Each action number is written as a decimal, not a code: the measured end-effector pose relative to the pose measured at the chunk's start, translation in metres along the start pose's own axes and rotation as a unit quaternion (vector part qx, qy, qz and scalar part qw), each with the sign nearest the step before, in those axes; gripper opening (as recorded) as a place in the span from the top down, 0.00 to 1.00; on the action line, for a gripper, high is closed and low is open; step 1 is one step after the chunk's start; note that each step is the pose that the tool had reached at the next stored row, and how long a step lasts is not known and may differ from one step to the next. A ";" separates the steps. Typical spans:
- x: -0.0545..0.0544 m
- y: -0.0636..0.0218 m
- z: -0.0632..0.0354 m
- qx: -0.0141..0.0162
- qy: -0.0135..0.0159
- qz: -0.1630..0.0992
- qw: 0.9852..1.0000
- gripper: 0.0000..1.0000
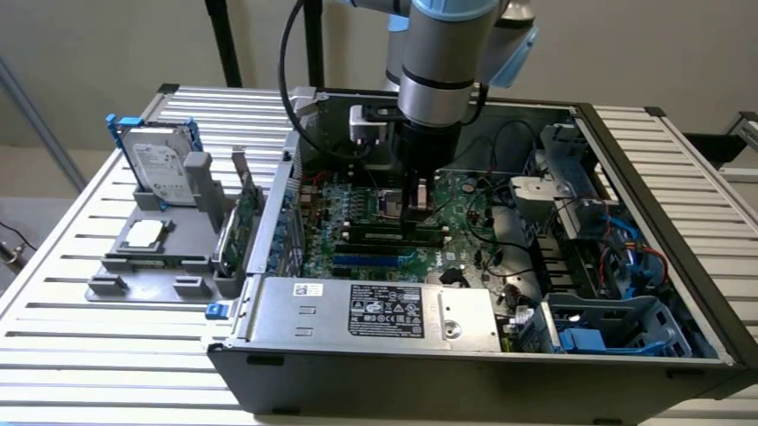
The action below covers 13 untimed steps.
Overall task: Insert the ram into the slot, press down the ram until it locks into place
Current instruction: 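Insert the ram into the slot, then press down the ram until it locks into place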
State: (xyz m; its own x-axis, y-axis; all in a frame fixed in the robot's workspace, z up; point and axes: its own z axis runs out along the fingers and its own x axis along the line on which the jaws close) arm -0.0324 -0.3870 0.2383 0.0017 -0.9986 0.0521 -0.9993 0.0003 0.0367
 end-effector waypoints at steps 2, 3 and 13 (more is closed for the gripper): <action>0.000 0.0032 -0.0033 0.000 -0.001 0.000 1.000 0.79; 0.000 0.0048 -0.0043 0.000 -0.001 0.000 1.000 0.79; 0.000 0.0067 -0.0050 0.000 -0.002 0.000 1.000 0.89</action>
State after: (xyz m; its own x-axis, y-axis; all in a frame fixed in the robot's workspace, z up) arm -0.0388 -0.3871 0.2436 0.0017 -0.9988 0.0484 -0.9993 0.0001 0.0366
